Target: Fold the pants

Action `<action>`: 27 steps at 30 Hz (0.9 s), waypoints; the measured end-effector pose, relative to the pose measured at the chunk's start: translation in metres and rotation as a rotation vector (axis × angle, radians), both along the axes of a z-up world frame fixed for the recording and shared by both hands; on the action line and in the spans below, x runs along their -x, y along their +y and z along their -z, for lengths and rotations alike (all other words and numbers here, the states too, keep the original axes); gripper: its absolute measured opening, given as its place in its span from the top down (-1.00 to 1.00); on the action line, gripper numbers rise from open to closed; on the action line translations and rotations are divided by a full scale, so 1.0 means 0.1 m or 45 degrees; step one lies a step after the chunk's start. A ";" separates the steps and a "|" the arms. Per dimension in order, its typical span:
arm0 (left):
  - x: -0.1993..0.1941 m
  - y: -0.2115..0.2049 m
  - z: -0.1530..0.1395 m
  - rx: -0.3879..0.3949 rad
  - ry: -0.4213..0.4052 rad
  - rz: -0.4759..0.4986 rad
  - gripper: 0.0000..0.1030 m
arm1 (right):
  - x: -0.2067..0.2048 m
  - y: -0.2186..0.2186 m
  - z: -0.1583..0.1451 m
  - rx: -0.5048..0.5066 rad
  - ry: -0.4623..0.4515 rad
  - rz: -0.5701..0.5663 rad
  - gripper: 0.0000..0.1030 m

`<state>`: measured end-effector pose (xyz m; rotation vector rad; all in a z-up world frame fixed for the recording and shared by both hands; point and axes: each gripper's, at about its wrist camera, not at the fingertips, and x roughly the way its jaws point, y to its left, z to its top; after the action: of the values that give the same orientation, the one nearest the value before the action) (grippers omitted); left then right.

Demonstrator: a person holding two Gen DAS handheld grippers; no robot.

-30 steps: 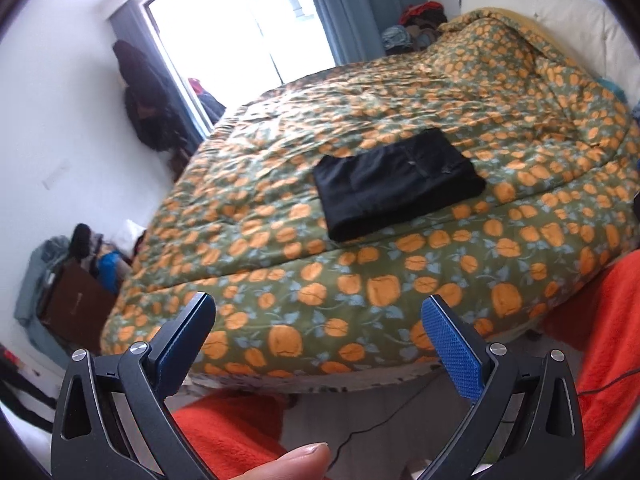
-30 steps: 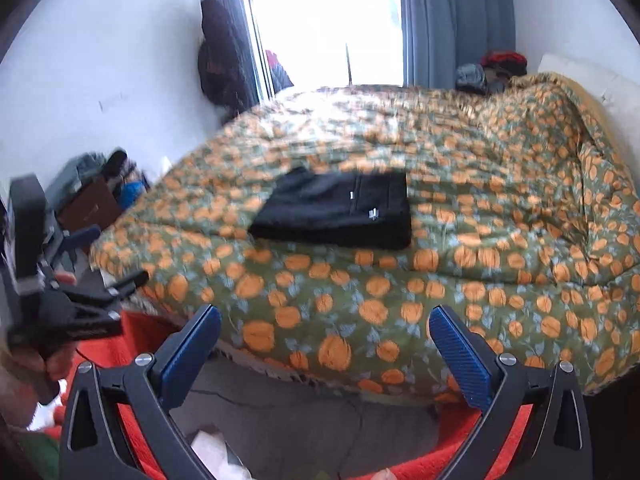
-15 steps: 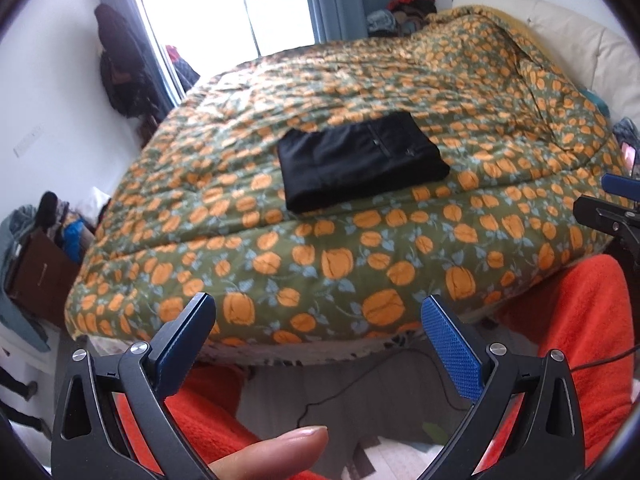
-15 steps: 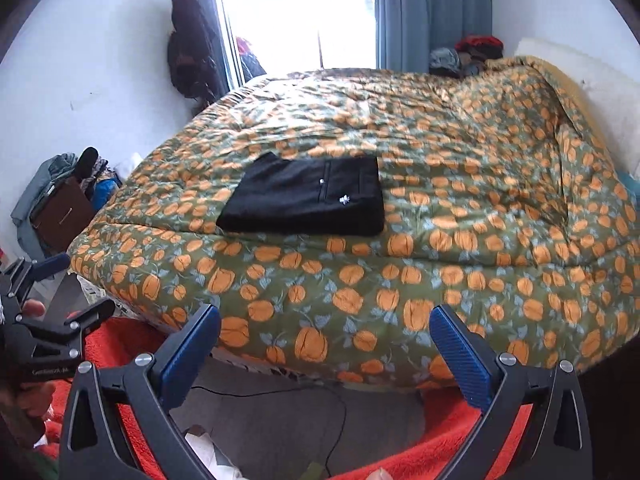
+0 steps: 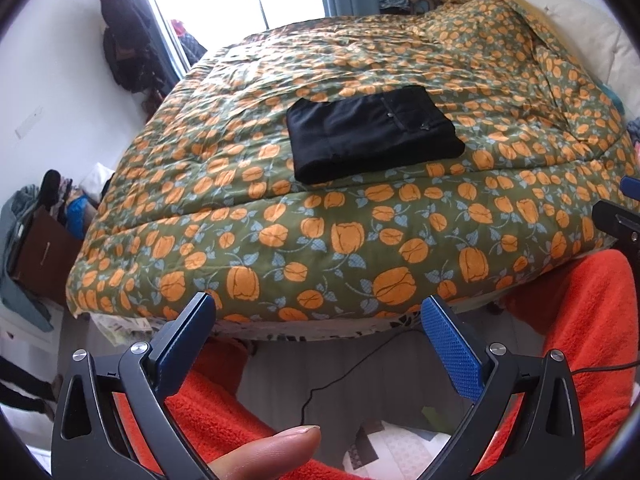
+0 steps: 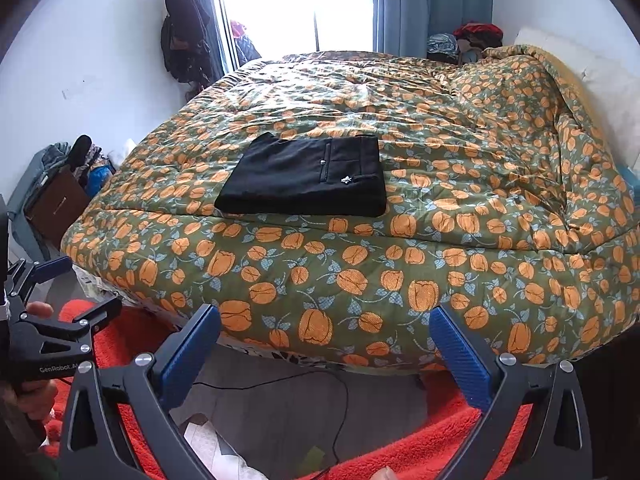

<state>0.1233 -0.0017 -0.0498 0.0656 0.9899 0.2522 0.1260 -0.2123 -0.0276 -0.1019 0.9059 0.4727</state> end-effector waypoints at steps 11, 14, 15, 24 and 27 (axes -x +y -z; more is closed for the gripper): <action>-0.07 0.06 0.01 0.029 0.019 -0.014 -0.99 | -0.02 0.08 0.04 0.032 0.011 0.004 -0.99; -0.09 0.08 0.01 0.031 0.023 -0.021 -0.99 | -0.02 0.08 0.04 0.031 0.009 0.008 -0.99; -0.09 0.08 0.01 0.031 0.024 -0.025 -0.99 | -0.02 0.08 0.04 0.031 0.011 0.006 -0.99; -0.14 0.13 -0.04 0.039 0.017 -0.044 -0.99 | 0.00 0.10 0.04 0.021 0.020 0.000 -0.99; -0.15 0.12 -0.05 0.037 0.010 -0.041 -0.99 | 0.00 0.10 0.04 0.020 0.017 0.003 -0.99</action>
<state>0.1382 0.0104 -0.0444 0.0243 1.0024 0.2670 0.1256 -0.2022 -0.0317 -0.1120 0.9225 0.4649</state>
